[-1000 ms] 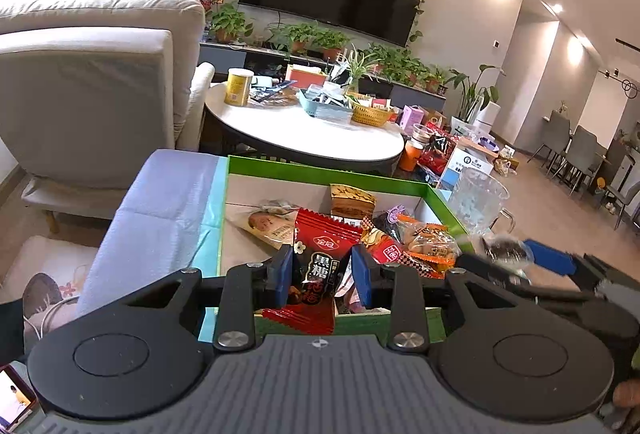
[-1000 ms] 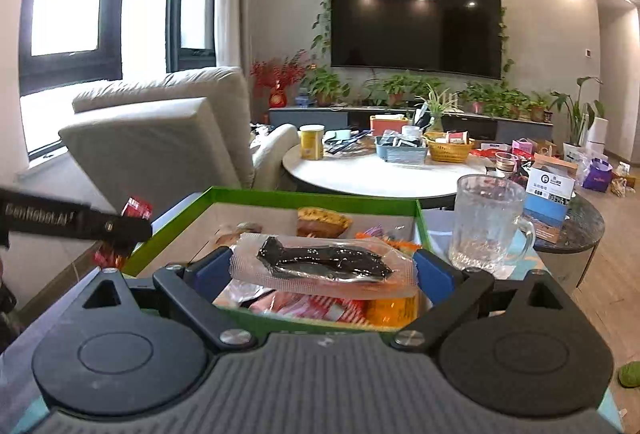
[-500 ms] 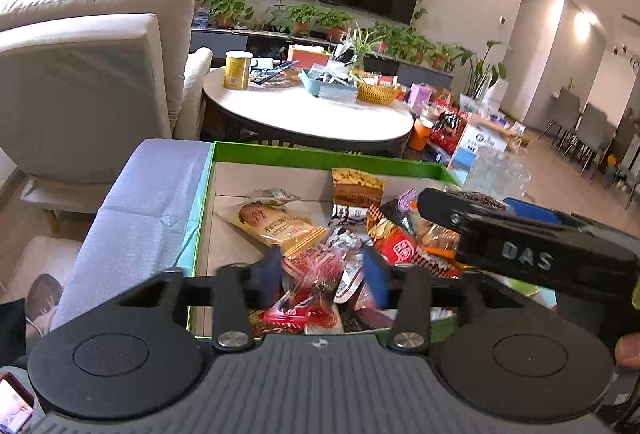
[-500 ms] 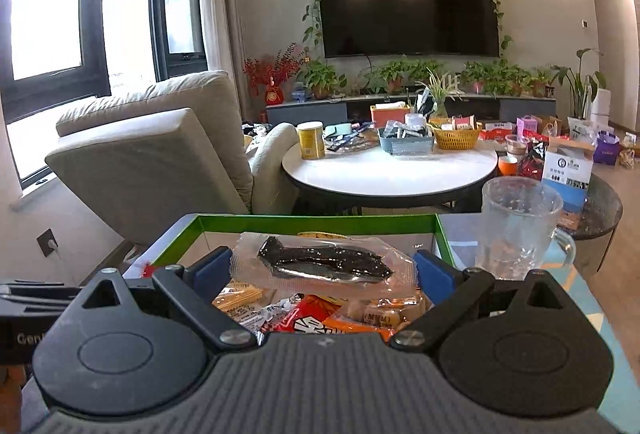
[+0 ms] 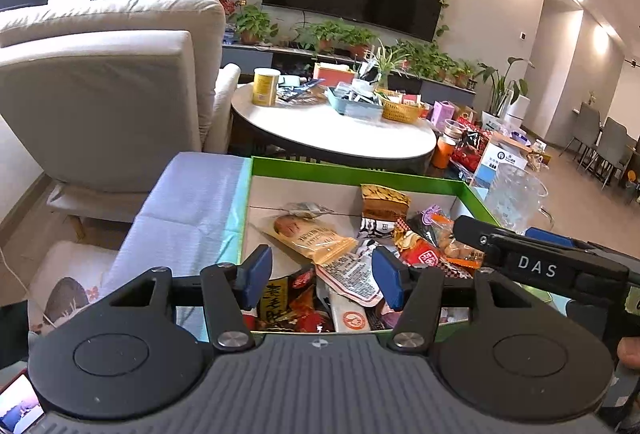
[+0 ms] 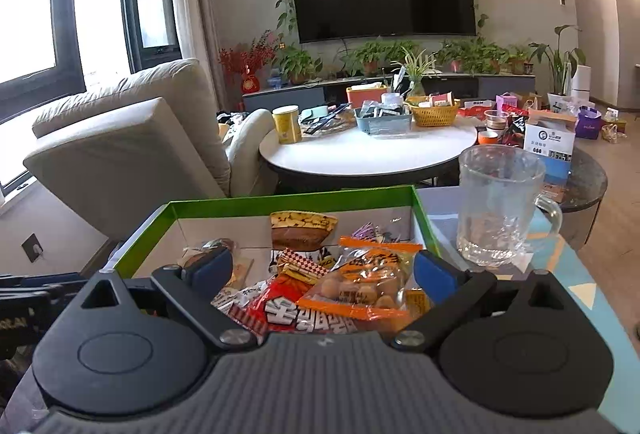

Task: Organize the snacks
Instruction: 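Lower the red packet and fish snack into the box and open both tools, then move both tools to the chocolate egg and clear dried-fruit bag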

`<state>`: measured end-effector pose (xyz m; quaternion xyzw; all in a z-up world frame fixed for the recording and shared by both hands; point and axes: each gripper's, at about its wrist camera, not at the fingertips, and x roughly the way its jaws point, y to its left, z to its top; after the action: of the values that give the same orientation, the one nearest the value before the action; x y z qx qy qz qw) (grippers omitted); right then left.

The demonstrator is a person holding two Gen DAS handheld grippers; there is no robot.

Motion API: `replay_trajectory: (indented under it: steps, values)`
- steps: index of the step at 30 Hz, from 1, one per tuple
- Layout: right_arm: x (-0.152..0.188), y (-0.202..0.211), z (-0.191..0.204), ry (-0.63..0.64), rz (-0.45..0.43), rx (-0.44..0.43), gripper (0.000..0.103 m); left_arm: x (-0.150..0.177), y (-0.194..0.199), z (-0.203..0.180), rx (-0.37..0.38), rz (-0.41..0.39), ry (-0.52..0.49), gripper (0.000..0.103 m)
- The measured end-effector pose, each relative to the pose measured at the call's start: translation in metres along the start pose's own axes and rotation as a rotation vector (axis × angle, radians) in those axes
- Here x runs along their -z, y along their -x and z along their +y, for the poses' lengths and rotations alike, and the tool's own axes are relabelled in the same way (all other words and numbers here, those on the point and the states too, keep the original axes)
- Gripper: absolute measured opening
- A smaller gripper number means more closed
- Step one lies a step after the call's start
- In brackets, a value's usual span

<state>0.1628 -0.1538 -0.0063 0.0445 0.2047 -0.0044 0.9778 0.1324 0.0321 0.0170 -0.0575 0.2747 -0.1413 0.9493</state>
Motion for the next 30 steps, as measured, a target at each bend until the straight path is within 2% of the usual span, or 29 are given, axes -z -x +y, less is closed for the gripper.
replay_trajectory:
  steps: [13,16,19,23,26,30]
  values:
    - [0.004,0.014,-0.009,-0.008,-0.012,-0.001,0.053,0.011,0.014,0.023,-0.030,0.030,0.035,0.053]
    - [0.005,0.014,-0.010,-0.009,-0.007,0.001,0.053,0.013,0.014,0.026,-0.013,0.053,0.049,0.053]
    - [0.008,0.016,-0.011,-0.012,-0.002,0.005,0.053,0.020,0.015,0.023,0.023,0.090,0.012,0.053]
    - [0.011,0.020,-0.016,-0.020,-0.004,0.006,0.053,0.038,0.008,0.014,0.060,0.169,-0.091,0.053]
    - [0.011,0.023,-0.019,-0.040,-0.005,0.010,0.053,0.050,-0.008,0.007,0.050,0.232,-0.119,0.053]
    - [0.012,0.028,-0.020,-0.040,-0.010,0.012,0.053,0.056,-0.025,0.005,0.000,0.267,-0.120,0.053]
